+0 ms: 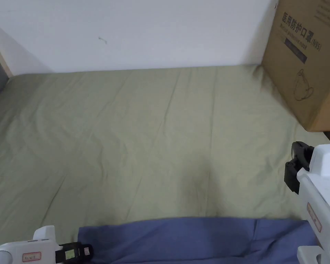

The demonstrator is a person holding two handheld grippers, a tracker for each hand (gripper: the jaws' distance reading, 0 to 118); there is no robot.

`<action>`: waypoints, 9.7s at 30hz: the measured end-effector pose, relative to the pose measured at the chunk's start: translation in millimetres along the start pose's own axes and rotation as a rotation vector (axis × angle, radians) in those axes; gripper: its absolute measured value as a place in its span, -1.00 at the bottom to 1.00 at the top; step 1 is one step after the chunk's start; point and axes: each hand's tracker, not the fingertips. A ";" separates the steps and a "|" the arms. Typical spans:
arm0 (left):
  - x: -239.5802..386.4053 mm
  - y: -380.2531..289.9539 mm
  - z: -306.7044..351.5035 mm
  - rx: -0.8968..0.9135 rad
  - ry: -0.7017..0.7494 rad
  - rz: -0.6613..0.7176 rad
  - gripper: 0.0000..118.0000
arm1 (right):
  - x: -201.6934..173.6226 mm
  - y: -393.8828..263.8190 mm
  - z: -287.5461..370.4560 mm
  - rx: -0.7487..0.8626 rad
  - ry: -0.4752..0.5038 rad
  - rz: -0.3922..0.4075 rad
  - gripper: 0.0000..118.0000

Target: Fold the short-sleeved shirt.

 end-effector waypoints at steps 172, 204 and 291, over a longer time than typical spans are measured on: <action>82.1 -6.8 74.6 0.137 0.059 -0.089 -0.92 | 65.4 19.0 37.5 0.068 0.055 -0.004 -1.00; 337.0 -66.4 -152.6 -0.211 0.198 -0.390 -0.90 | 112.3 1.3 49.4 0.055 0.024 -0.051 -1.00; 327.7 -27.1 145.1 0.952 0.265 -0.583 -1.00 | 52.0 45.7 74.7 0.194 0.094 -0.056 -1.00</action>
